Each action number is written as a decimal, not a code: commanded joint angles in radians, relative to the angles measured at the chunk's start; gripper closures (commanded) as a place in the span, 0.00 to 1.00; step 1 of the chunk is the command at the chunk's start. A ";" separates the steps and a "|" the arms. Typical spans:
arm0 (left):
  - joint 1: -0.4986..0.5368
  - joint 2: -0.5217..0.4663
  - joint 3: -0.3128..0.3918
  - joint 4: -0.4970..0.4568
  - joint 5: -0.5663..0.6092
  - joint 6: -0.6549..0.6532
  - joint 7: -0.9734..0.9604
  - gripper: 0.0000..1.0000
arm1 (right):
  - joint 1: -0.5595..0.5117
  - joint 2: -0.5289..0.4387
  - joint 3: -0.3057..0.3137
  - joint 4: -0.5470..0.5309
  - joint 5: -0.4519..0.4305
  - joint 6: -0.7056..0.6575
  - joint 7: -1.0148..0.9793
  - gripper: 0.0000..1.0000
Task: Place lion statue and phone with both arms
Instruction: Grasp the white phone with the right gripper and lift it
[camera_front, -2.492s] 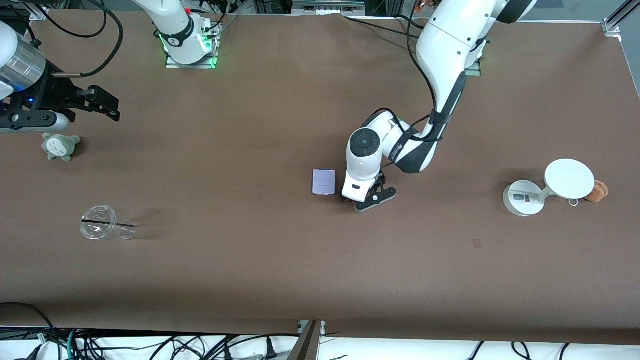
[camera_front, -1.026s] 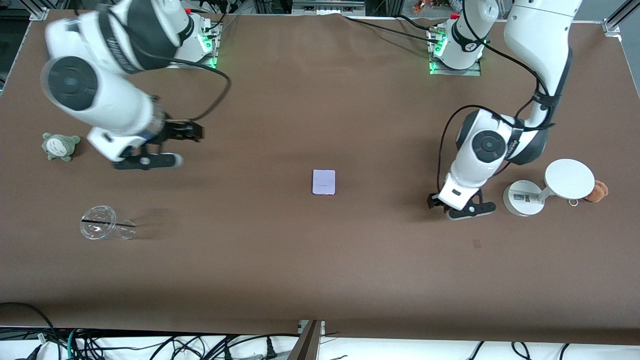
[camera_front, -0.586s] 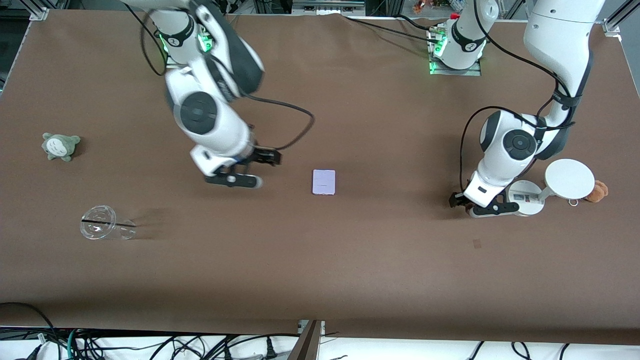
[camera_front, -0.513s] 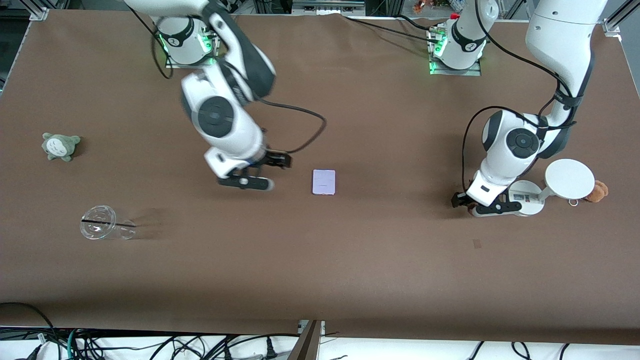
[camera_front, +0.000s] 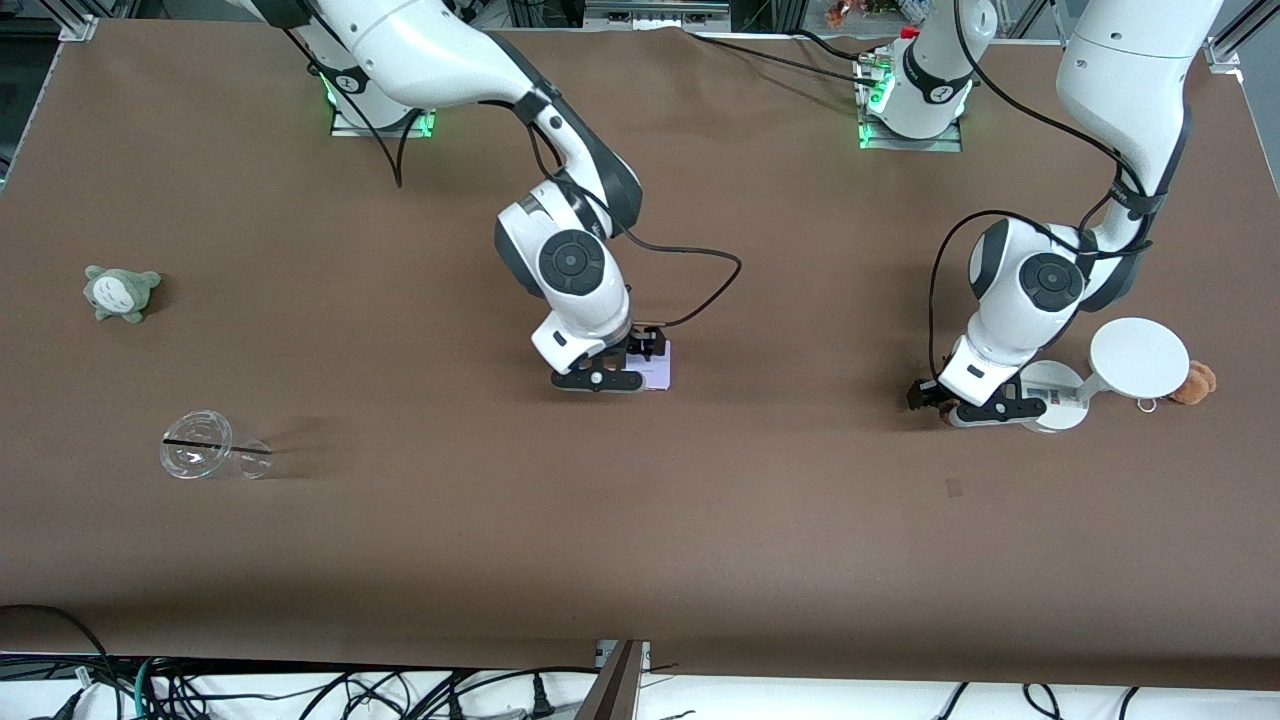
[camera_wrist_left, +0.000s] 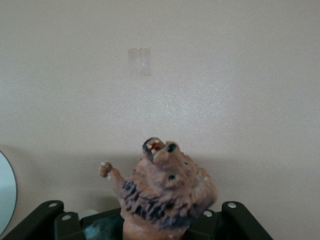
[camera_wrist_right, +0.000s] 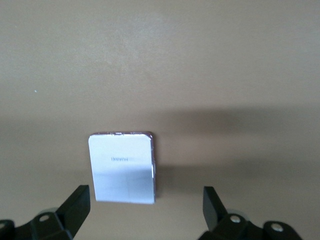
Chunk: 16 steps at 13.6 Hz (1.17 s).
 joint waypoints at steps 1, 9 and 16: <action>0.012 0.010 -0.007 -0.009 0.007 0.032 0.022 1.00 | 0.023 0.063 -0.011 0.042 -0.013 0.062 0.082 0.00; 0.037 0.019 -0.007 -0.007 0.007 0.032 0.046 1.00 | 0.063 0.140 -0.009 0.049 -0.013 0.176 0.120 0.00; 0.094 0.037 -0.052 -0.005 0.007 0.043 0.068 1.00 | 0.090 0.167 -0.011 0.055 -0.019 0.199 0.147 0.00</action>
